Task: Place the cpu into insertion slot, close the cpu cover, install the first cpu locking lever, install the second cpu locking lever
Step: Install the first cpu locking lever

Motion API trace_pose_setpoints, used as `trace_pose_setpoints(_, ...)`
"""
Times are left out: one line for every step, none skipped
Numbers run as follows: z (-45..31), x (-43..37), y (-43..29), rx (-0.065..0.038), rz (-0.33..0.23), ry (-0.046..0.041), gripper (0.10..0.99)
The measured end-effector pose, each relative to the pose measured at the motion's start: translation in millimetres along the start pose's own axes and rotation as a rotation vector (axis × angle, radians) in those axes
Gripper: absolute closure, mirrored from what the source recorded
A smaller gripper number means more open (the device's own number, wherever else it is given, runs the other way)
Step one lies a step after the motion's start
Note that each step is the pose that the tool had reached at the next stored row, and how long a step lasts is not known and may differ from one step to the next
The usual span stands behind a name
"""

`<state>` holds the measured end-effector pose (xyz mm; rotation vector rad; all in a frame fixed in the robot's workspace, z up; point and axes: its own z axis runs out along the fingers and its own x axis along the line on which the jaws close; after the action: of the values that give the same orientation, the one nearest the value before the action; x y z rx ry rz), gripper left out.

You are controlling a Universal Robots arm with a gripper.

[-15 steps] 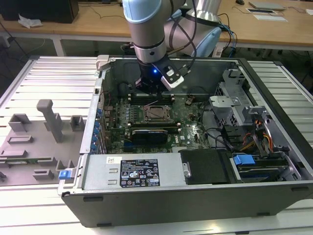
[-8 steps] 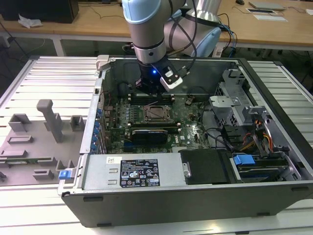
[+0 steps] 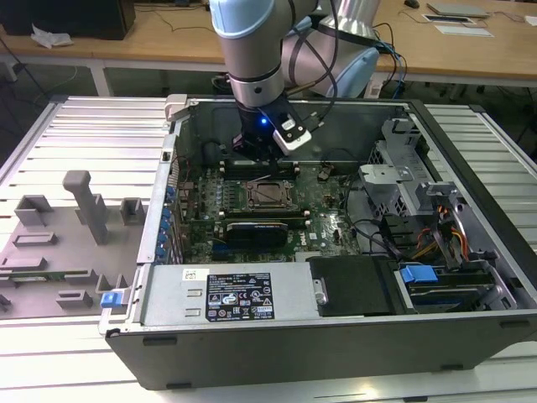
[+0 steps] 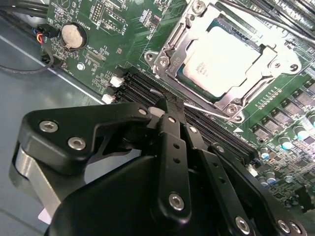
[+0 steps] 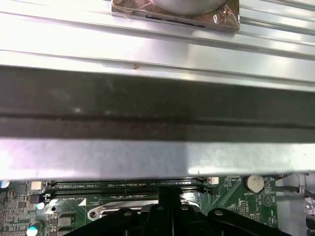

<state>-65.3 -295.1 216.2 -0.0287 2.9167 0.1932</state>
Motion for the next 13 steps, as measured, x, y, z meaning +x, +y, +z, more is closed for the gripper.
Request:
trace_pose_setpoints(0.4, 0.0, 0.7, 0.003, 0.002, -0.0003, 0.98)
trace_pose_setpoints(0.6, 0.1, 1.4, 0.005, 0.004, -0.0004, 0.98)
trace_pose_setpoints(1.1, 0.1, 2.1, 0.009, 0.007, -0.0008, 0.98)
trace_pose_setpoints(1.7, 0.2, 2.8, 0.014, 0.011, -0.0015, 0.98)
trace_pose_setpoints(2.5, 0.4, 3.3, 0.016, 0.015, -0.0019, 0.98)
trace_pose_setpoints(3.7, 0.7, 3.5, 0.018, 0.021, -0.0026, 0.98)
trace_pose_setpoints(4.7, 0.8, 3.4, 0.019, 0.024, -0.003, 0.98)
trace_pose_setpoints(5.6, 1.1, 3.3, 0.019, 0.028, -0.0035, 0.98)
trace_pose_setpoints(7.2, 1.5, 3.2, 0.021, 0.033, -0.0041, 0.98)
trace_pose_setpoints(9.4, 1.9, 2.9, 0.022, 0.04, -0.005, 0.98)
trace_pose_setpoints(10.8, 2.2, 2.7, 0.023, 0.042, -0.0053, 0.98)
trace_pose_setpoints(12.1, 2.4, 2.5, 0.023, 0.044, -0.0056, 0.98)
trace_pose_setpoints(12.8, 2.5, 2.5, 0.023, 0.045, -0.0057, 0.98)
